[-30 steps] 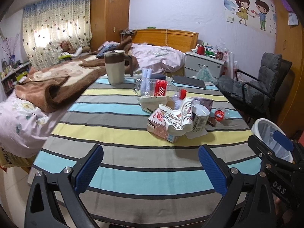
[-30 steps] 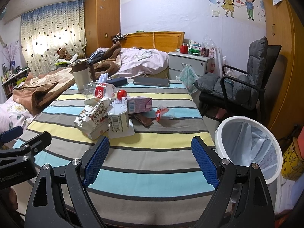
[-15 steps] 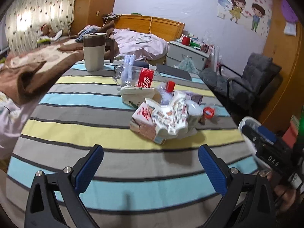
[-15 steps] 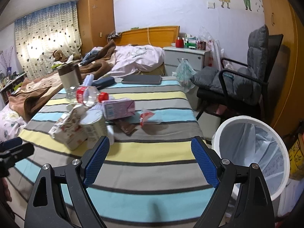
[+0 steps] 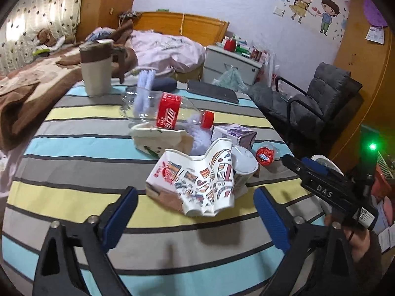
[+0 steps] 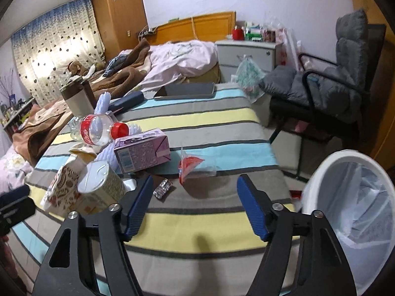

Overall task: Collect trash
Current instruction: 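Grasp the patterned paper cup with the left gripper while the right gripper grasps the clear red-filled plastic cup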

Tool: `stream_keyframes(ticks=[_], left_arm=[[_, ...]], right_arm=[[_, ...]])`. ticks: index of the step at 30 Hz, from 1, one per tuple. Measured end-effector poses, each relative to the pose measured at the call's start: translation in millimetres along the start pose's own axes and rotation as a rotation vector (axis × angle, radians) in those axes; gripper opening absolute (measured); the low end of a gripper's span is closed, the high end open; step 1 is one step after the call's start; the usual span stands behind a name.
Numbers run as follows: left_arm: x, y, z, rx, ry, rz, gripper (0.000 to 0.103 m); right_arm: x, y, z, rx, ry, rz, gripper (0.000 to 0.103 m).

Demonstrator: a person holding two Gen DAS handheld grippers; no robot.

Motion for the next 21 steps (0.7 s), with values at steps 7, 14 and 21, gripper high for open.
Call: stream_keyframes(ticks=[7, 14, 21], left_arm=[[-2, 8, 18, 0.029, 0.030, 0.028, 0.094], [3, 9, 29, 0.053, 0.067, 0.033, 0.086], [2, 9, 37, 0.070, 0.030, 0.019, 0.065]], right_arm=[[-3, 9, 14, 0.053, -0.001, -0.005, 0.067], [-6, 9, 33, 0.112, 0.009, -0.022, 0.064], [-11, 8, 35, 0.136, 0.031, -0.006, 0.044]])
Point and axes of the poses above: each gripper's, at about its wrist camera, not at the fingertips, and z roughly the way its jaws point, x to its left, y to its top, the point moved 6 cm from there along z, roughly the way its jaws point, and after that the axes turned 2 degrees about z, right-handed, at the moved point
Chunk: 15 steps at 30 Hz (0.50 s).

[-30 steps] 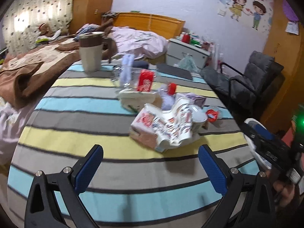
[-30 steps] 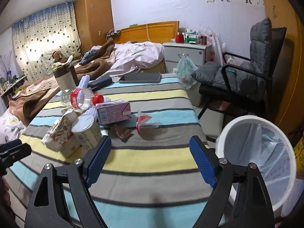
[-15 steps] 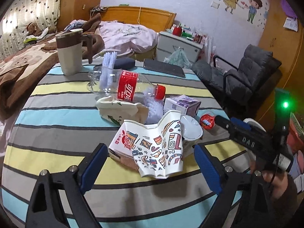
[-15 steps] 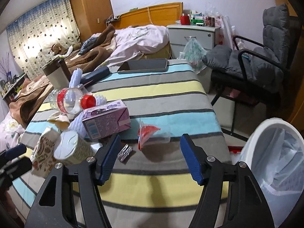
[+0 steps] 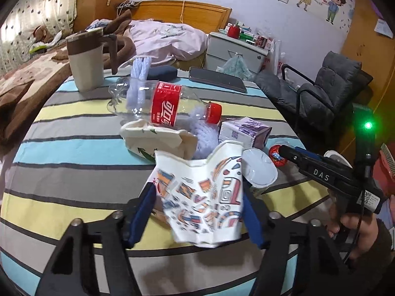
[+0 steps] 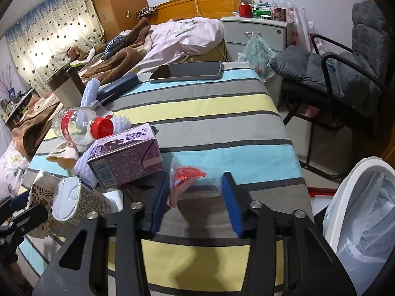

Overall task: Collect trash
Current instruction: 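Grasp the patterned paper cup with the left gripper while the right gripper grasps the clear red-filled plastic cup, then carry both cups over the white bin and open both grippers to drop them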

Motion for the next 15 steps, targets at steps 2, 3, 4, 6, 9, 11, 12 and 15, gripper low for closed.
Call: stream_keyframes(ticks=[2, 3, 4, 6, 9, 11, 12, 15], left_arm=[[-1, 0, -2, -0.010, 0.002, 0.009, 0.061], [-2, 0, -2, -0.013, 0.005, 0.012, 0.061], [-2, 0, -2, -0.015, 0.006, 0.014, 0.060], [-1, 1, -4, -0.024, 0.012, 0.012, 0.060], [-1, 3, -9, -0.048, 0.025, 0.017, 0.059], [-2, 5, -13, -0.065, 0.031, 0.024, 0.059], [-2, 6, -15, -0.073, 0.035, 0.025, 0.059], [-4, 8, -19, -0.090, 0.033, 0.028, 0.059]], right_arm=[[-2, 0, 0, -0.001, 0.006, 0.010, 0.043], [-2, 0, 1, -0.002, 0.006, 0.010, 0.043], [-2, 0, 0, -0.005, 0.005, 0.009, 0.043], [-1, 1, 0, -0.008, 0.009, 0.009, 0.043], [0, 0, -1, -0.014, 0.022, 0.011, 0.043], [-1, 0, -3, -0.018, 0.029, 0.016, 0.043], [-1, 0, -4, -0.021, 0.032, 0.019, 0.043], [0, 0, -9, -0.033, 0.037, 0.022, 0.043]])
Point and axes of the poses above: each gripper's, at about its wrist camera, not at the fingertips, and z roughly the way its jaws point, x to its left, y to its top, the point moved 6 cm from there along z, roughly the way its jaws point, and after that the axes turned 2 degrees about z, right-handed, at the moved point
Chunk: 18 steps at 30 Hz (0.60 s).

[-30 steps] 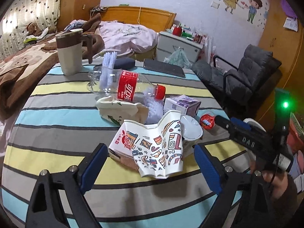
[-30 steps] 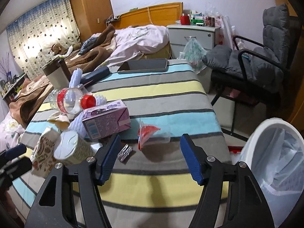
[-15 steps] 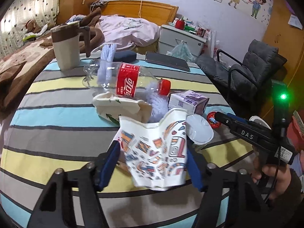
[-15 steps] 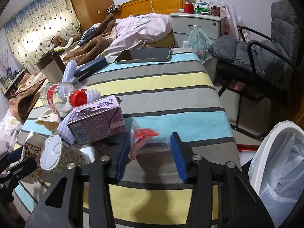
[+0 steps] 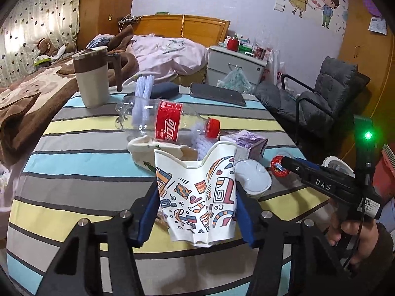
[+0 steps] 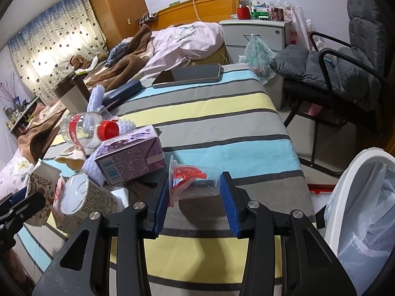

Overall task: Collect trash
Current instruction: 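Carry both cups over the white bin and open both grippers to drop them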

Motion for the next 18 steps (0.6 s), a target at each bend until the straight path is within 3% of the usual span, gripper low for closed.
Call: stream_keyframes(ticks=[9, 18], left_arm=[[-15, 8, -13, -0.040, -0.017, 0.034, 0.059], [-63, 23, -23, -0.080, -0.102, 0.107, 0.059]], right_arm=[[2, 1, -28, -0.063, 0.012, 0.003, 0.043], [-14, 5, -74, -0.162, -0.040, 0.019, 0.043]])
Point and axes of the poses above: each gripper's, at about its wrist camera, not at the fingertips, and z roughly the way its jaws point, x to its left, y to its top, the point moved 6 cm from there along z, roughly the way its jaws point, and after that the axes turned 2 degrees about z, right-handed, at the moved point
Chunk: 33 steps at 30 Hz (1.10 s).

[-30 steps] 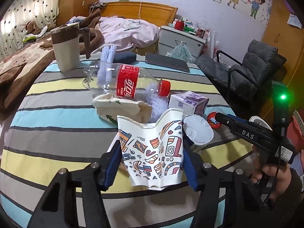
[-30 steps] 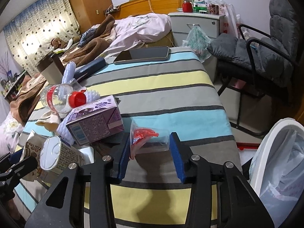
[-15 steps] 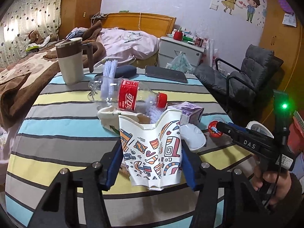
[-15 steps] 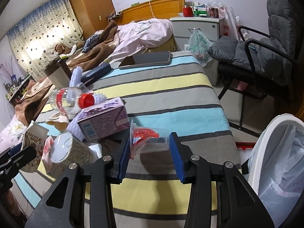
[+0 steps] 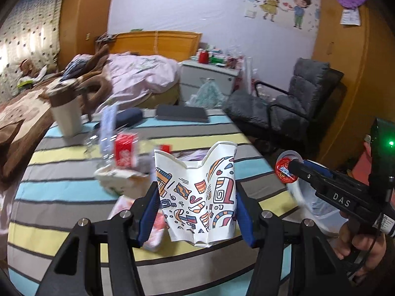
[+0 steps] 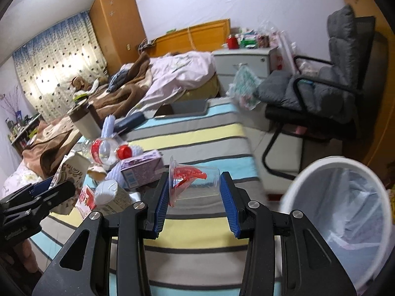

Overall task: Collect trash
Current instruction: 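Carry both cups over the white bin and open both grippers to drop them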

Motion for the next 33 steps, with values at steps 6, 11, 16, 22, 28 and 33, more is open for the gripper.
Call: stream_keyframes(ticks=[6, 11, 16, 22, 28, 33], left_arm=[[-52, 8, 14, 0.009, -0.102, 0.068, 0.059], [-98, 12, 31, 0.029, -0.188, 0.123, 0.059], [-142, 15, 47, 0.058, -0.251, 0.163, 0.060], [-194, 9, 65, 0.100, -0.324, 0.222, 0.060], [-229, -2, 83, 0.151, -0.362, 0.271, 0.060], [-246, -11, 97, 0.190, -0.372, 0.294, 0.062]], right_arm=[[-29, 3, -25, -0.052, -0.082, 0.031, 0.043], [-66, 1, -39, -0.069, -0.164, 0.087, 0.043], [-100, -6, -48, -0.065, -0.248, 0.120, 0.043], [-140, -19, -50, -0.021, -0.338, 0.151, 0.043], [-166, -34, -46, 0.036, -0.384, 0.170, 0.043], [-182, -40, -43, 0.075, -0.391, 0.175, 0.043]])
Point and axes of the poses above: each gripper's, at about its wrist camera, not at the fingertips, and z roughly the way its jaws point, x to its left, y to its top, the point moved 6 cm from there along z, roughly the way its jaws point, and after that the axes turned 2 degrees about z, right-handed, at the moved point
